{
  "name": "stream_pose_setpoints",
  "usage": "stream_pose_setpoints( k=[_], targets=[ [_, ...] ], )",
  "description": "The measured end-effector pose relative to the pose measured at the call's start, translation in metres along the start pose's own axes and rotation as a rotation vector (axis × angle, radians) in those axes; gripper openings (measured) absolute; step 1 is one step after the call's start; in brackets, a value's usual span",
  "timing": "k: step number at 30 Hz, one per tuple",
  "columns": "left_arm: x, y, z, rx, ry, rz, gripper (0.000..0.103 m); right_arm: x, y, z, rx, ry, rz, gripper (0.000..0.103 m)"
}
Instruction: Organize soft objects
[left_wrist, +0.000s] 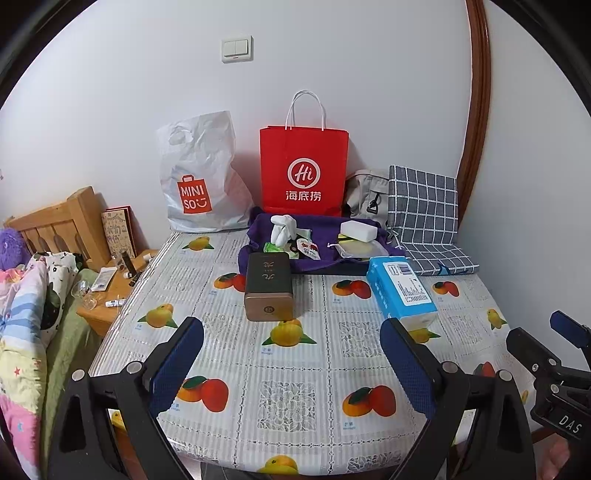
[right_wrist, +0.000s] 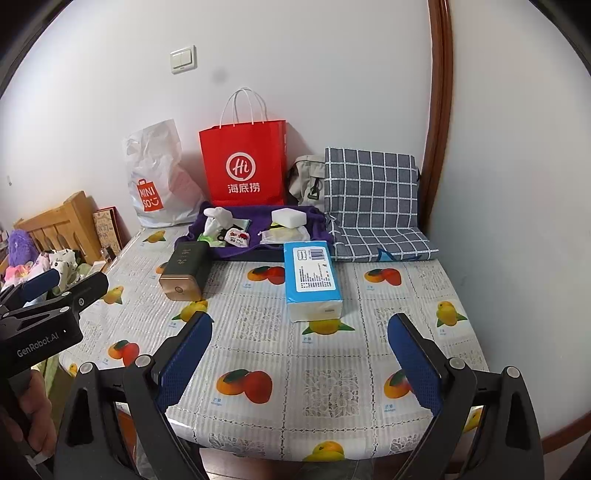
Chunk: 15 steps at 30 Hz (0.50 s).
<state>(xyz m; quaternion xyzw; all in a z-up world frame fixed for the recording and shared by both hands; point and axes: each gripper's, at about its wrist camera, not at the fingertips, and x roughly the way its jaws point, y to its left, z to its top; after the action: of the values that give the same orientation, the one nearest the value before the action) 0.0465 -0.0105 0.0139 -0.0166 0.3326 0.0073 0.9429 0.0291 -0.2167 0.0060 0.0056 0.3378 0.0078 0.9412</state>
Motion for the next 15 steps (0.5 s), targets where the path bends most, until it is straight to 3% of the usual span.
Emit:
stream_pose_setpoints(
  k=[15],
  targets=[
    [-0.0018,-0.0006,-0.0024,-0.005,0.004,0.000,0.097,-0.0029,0.0036,-0.0017,-0.005,-0.001,0.005,0.095]
  ],
)
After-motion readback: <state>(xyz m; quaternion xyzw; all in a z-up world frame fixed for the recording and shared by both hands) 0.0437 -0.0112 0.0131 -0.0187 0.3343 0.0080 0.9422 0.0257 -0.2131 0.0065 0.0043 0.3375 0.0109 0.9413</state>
